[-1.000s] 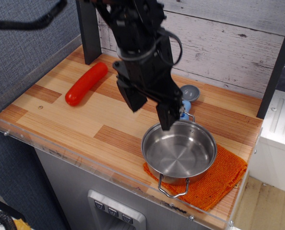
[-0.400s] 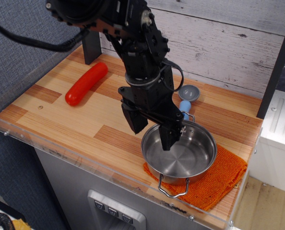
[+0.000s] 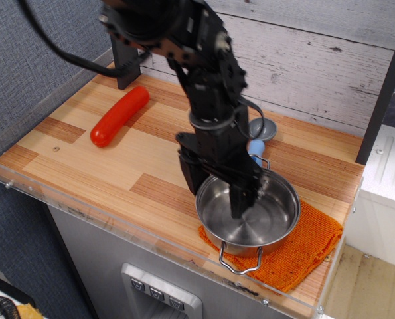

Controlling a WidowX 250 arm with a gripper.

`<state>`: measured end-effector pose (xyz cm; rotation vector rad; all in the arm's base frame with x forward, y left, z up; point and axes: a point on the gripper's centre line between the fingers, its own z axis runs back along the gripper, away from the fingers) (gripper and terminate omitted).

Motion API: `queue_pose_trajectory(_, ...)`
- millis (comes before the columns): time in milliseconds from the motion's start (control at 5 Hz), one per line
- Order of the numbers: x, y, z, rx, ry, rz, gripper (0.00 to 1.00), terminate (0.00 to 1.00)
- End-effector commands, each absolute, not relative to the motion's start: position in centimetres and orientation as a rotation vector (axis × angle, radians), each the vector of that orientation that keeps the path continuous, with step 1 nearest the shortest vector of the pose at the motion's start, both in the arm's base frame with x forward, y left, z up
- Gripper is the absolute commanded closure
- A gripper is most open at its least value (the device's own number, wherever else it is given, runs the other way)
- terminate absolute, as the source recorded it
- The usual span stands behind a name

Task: Move the pot between the hot dog and the spoon

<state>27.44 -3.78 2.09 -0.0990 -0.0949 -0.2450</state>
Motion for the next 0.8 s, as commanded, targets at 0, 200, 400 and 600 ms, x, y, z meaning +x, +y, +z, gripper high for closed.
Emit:
queue_pose_trajectory(0, 28.4, -5.1, 2.7, -0.106, -0.116, -0.276, 1.00, 0.00)
queue_pose_trajectory(200, 28.5, -5.3, 3.0, -0.109, -0.113, -0.291, 1.00, 0.00)
queue_pose_trajectory(400, 28.4, -5.5, 3.8, -0.118, -0.135, -0.296, 1.00, 0.00)
queue_pose_trajectory(600, 28.4, -5.7, 5.4, -0.110, -0.145, -0.296, 1.00, 0.00)
